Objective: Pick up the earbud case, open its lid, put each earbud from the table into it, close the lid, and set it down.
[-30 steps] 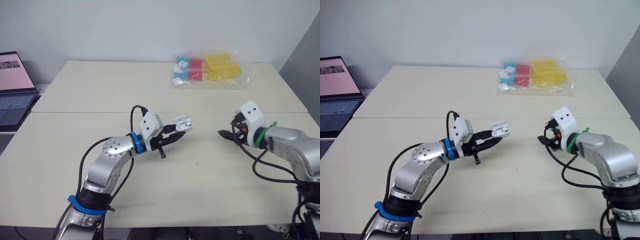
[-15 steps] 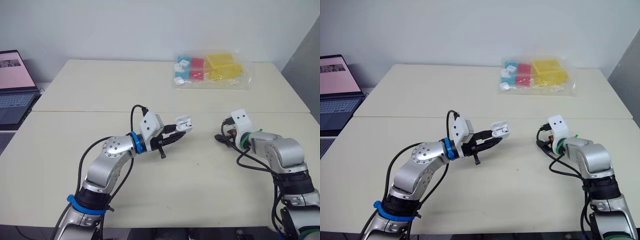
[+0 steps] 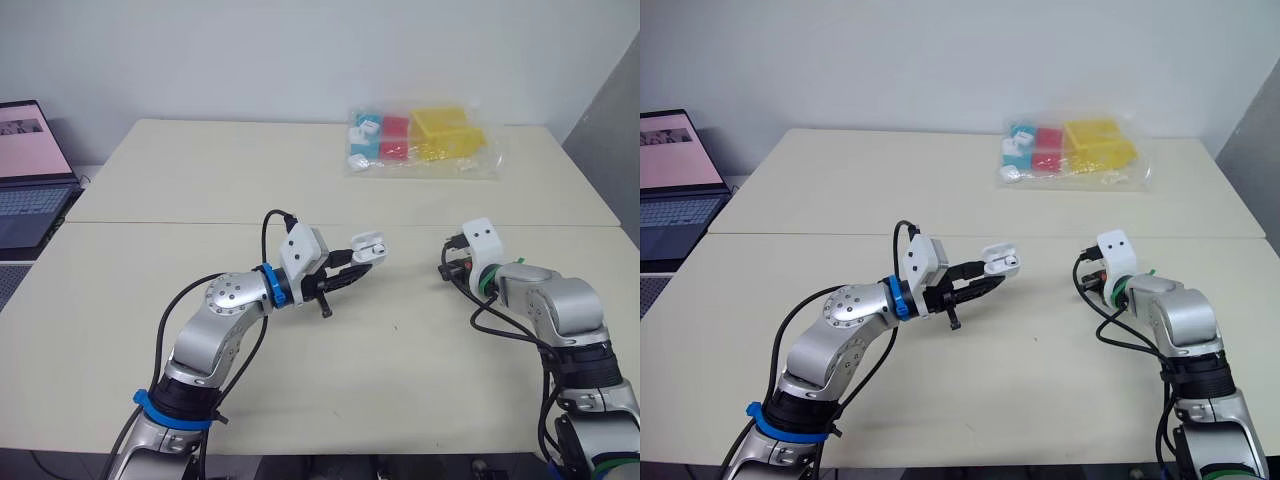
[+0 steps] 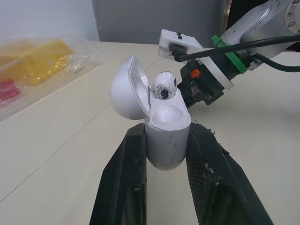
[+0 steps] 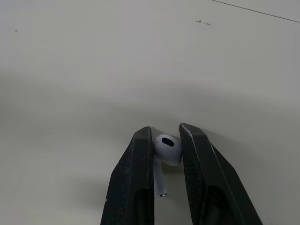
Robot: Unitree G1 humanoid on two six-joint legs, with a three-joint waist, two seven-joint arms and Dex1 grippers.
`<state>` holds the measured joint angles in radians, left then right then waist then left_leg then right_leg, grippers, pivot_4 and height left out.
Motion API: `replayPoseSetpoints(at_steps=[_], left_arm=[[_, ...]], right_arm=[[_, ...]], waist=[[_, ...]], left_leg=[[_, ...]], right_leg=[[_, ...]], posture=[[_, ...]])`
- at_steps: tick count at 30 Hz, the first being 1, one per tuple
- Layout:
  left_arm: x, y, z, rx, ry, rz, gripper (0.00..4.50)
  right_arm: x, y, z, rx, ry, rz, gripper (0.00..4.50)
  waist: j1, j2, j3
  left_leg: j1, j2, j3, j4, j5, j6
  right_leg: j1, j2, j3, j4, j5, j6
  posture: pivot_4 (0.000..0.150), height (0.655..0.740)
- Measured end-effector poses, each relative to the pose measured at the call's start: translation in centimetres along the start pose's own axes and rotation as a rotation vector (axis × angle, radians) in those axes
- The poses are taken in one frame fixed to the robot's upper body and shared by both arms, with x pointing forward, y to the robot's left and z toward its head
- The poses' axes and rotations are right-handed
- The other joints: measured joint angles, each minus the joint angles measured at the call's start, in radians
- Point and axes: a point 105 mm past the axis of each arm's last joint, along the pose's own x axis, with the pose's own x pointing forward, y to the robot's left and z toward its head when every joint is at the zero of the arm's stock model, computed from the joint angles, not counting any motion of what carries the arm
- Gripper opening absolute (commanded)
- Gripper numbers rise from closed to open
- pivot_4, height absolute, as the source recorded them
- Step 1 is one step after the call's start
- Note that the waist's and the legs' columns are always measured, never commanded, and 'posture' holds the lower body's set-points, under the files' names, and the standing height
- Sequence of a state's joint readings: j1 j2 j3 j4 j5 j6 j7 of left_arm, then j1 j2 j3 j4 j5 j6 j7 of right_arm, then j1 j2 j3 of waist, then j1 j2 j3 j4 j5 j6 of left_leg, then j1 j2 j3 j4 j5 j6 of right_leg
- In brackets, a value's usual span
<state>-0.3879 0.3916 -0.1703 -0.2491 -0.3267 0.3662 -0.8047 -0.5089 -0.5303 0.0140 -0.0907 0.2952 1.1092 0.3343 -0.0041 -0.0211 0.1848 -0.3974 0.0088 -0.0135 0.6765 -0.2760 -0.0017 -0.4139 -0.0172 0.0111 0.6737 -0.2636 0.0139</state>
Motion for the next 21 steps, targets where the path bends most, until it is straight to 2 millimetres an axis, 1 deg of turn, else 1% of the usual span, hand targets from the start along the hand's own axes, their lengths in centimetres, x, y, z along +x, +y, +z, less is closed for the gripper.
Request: replayPoseSetpoints(at_steps=[4, 8, 10, 11, 12, 14, 15, 17, 19, 21], left_arm=[[0.0, -0.1, 0.4, 0.013, -0.006, 0.002, 0.78], [-0.1, 0.0, 0.3, 0.012, 0.003, 0.004, 0.78], [-0.2, 0.0, 0.1, 0.012, 0.011, 0.006, 0.78], [-0.1, -0.1, 0.2, 0.008, 0.007, 0.001, 0.78], [-0.2, 0.0, 0.2, 0.011, 0.012, 0.003, 0.78], [-0.5, 0.2, 0.0, 0.014, 0.024, 0.008, 0.78], [-0.5, 0.2, 0.0, 0.014, 0.024, 0.008, 0.78], [-0.4, 0.1, 0.0, 0.013, 0.022, 0.005, 0.78], [-0.5, 0.1, 0.0, 0.013, 0.025, 0.005, 0.78], [-0.6, 0.1, -0.1, 0.012, 0.031, 0.006, 0.78]], right_arm=[[-0.5, 0.1, -0.3, -0.038, 0.007, 0.032, 0.45], [-2.1, 0.7, -1.3, -0.164, 0.053, 0.168, 0.45], [-2.7, 1.0, -1.2, -0.207, 0.05, 0.221, 0.45], [-3.3, 1.5, -1.5, -0.265, 0.054, 0.281, 0.45], [-4.8, 1.7, -2.8, -0.385, 0.095, 0.391, 0.45], [-6.1, 1.9, -3.1, -0.495, 0.107, 0.494, 0.45], [-6.6, 2.2, -3.1, -0.539, 0.1, 0.544, 0.45], [-7.4, 2.7, -3.9, -0.614, 0.115, 0.635, 0.45], [-7.8, 2.6, -4.7, -0.677, 0.146, 0.704, 0.45], [-7.9, 2.4, -5.1, -0.715, 0.158, 0.742, 0.45]], waist=[[0.001, 0.0, 0.0], [0.001, 0.0, 0.0], [0.001, 0.0, 0.0], [-0.001, 0.001, 0.001], [0.002, 0.002, 0.001], [0.001, 0.001, 0.001], [0.001, 0.001, 0.001], [-0.001, 0.001, 0.001], [-0.001, 0.001, 0.001], [-0.001, 0.001, 0.001]], left_leg=[[0.0, 0.0, 0.0, 0.0, 0.0, 0.0], [-0.001, 0.0, 0.0, 0.0, 0.0, 0.0], [-0.001, 0.0, -0.001, 0.0, 0.0, 0.0], [0.0, 0.0, 0.0, 0.0, 0.0, 0.0], [0.0, -0.001, -0.001, 0.0, 0.0, 0.0], [0.0, 0.0, -0.002, 0.0, 0.0, 0.0], [0.001, 0.0, -0.001, 0.0, 0.0, 0.0], [0.002, 0.0, -0.001, 0.0, 0.0, 0.0], [0.003, 0.0, 0.0, 0.0, 0.0, 0.0], [0.004, 0.0, 0.0, 0.0, 0.0, 0.0]], right_leg=[[0.0, 0.0, 0.0, 0.0, 0.0, 0.0], [0.0, 0.0, -0.001, -0.001, 0.0, 0.0], [0.0, 0.0, -0.001, -0.001, 0.0, 0.001], [0.0, 0.0, 0.0, 0.0, -0.001, 0.002], [0.0, 0.0, -0.002, -0.001, -0.002, 0.004], [0.001, 0.0, -0.002, -0.001, -0.003, 0.005], [0.001, 0.0, -0.002, -0.001, -0.003, 0.005], [0.002, 0.0, -0.001, -0.001, -0.003, 0.005], [0.003, 0.0, -0.001, -0.001, -0.003, 0.005], [0.003, 0.0, -0.001, 0.0, -0.003, 0.005]], posture=[[0.15, 0.74], [0.15, 0.74], [0.15, 0.74], [0.15, 0.74], [0.15, 0.74], [0.15, 0.74], [0.15, 0.74], [0.15, 0.74], [0.15, 0.74], [0.15, 0.74]])
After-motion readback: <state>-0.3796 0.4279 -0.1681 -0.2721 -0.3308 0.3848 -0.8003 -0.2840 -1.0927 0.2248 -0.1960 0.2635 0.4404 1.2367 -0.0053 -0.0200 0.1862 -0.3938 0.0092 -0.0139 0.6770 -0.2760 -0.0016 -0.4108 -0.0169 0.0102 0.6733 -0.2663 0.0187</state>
